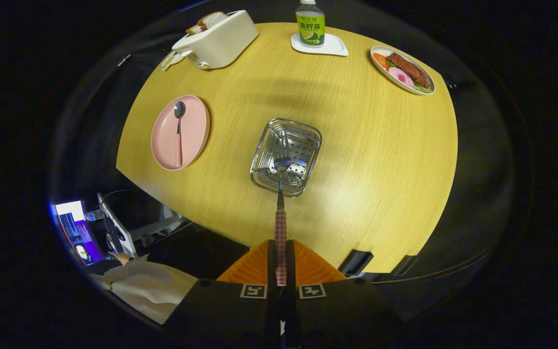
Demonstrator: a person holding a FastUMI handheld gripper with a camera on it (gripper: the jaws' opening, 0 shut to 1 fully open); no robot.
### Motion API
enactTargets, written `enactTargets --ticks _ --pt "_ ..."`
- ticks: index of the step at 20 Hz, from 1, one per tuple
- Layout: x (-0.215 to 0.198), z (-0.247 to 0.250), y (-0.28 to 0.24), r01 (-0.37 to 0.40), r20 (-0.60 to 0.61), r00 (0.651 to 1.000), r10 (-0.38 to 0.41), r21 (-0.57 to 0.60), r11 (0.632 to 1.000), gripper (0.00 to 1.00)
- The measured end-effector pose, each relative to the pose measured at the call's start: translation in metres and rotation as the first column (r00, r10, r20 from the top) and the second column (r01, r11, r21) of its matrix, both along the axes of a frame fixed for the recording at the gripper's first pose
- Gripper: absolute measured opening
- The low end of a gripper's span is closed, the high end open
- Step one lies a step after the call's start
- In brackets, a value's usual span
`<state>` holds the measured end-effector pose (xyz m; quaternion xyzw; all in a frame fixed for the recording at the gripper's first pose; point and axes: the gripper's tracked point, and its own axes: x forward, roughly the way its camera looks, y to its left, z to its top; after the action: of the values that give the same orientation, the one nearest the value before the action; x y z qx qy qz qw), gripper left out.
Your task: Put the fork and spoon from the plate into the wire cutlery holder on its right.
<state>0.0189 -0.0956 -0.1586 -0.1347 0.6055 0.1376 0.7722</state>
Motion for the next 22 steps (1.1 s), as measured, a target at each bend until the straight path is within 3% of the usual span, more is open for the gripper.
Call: enactTargets --ticks 10,16,19,20,21,22 --pt "0.028 -0.018 -0.001 -0.077 -0.18 0.982 0.058 -0.101 0.992 0.1" --pt "0.046 -0.023 0.004 -0.041 -0.193 0.981 0.021 -0.102 0.994 0.12" --pt "0.05 -0.021 0.005 -0.033 -0.171 0.985 0.017 -0.091 0.995 0.18" --pt "0.051 -0.018 0.005 -0.032 -0.156 0.988 0.018 -0.087 0.996 0.3" --pt "0.051 -0.016 0.005 -0.032 -0.141 0.99 0.021 -0.081 0.996 0.35" --pt "0.052 -0.013 0.007 -0.034 -0.125 0.992 0.025 -0.071 0.997 0.48"
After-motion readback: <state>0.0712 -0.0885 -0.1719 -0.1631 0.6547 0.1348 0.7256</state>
